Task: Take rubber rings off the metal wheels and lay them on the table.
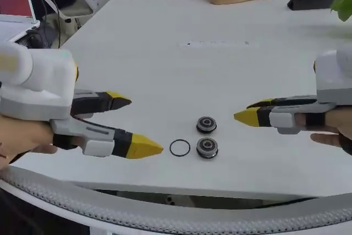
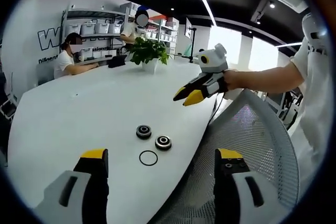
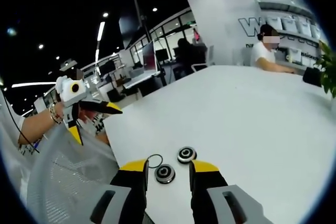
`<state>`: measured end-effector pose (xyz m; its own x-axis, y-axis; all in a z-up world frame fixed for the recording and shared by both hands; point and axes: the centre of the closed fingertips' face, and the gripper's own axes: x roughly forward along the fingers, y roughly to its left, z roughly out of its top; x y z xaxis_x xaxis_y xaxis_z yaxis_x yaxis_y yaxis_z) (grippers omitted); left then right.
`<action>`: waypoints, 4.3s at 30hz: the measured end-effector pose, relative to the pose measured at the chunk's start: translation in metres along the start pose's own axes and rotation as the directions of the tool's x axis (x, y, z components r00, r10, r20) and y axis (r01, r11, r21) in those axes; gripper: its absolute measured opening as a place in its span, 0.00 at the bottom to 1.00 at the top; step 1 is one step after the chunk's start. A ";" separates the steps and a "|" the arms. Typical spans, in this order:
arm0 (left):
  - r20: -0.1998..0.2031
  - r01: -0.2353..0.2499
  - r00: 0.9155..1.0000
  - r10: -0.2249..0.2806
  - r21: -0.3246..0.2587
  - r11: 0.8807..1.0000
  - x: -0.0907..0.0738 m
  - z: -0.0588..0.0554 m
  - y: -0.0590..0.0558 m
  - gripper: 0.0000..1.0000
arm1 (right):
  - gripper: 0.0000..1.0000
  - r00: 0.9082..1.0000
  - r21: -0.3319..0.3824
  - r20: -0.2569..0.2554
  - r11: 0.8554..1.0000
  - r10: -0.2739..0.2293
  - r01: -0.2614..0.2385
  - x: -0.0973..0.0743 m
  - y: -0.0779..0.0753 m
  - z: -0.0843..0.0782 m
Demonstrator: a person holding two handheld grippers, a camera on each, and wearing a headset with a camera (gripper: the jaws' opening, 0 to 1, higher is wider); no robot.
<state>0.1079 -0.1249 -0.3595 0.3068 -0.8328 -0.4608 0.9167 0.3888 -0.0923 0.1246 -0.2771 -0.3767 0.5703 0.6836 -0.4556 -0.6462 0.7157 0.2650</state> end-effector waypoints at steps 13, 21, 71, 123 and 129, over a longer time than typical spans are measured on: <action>-0.069 0.099 0.993 -0.093 0.088 0.991 0.005 -0.013 -0.021 0.80 | 0.35 0.998 -0.039 -0.056 0.999 -0.032 0.030 0.022 0.009 0.002; -0.011 0.152 0.988 -0.152 0.091 0.984 0.001 0.000 -0.029 0.81 | 0.35 0.999 0.004 -0.005 0.999 -0.035 0.035 0.029 0.009 0.016; -0.095 0.280 0.960 -0.264 0.311 0.908 0.111 0.021 -0.011 0.52 | 0.29 0.970 -0.205 -0.239 0.974 0.042 -0.093 0.060 0.011 -0.037; -0.111 0.235 0.970 -0.214 0.240 0.942 0.150 -0.037 -0.004 0.08 | 0.07 0.926 -0.288 -0.377 0.947 0.023 -0.141 0.075 -0.002 -0.084; -0.108 0.229 0.972 -0.209 0.239 0.944 0.150 -0.037 -0.003 0.08 | 0.01 0.927 -0.306 -0.374 0.942 0.011 -0.134 0.075 -0.005 -0.083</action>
<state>0.1414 -0.2366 -0.4613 0.0794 -0.8479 -0.5241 0.9965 0.0818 0.0185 0.1281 -0.2410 -0.4826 0.3323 0.5880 -0.7374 -0.8410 0.5387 0.0507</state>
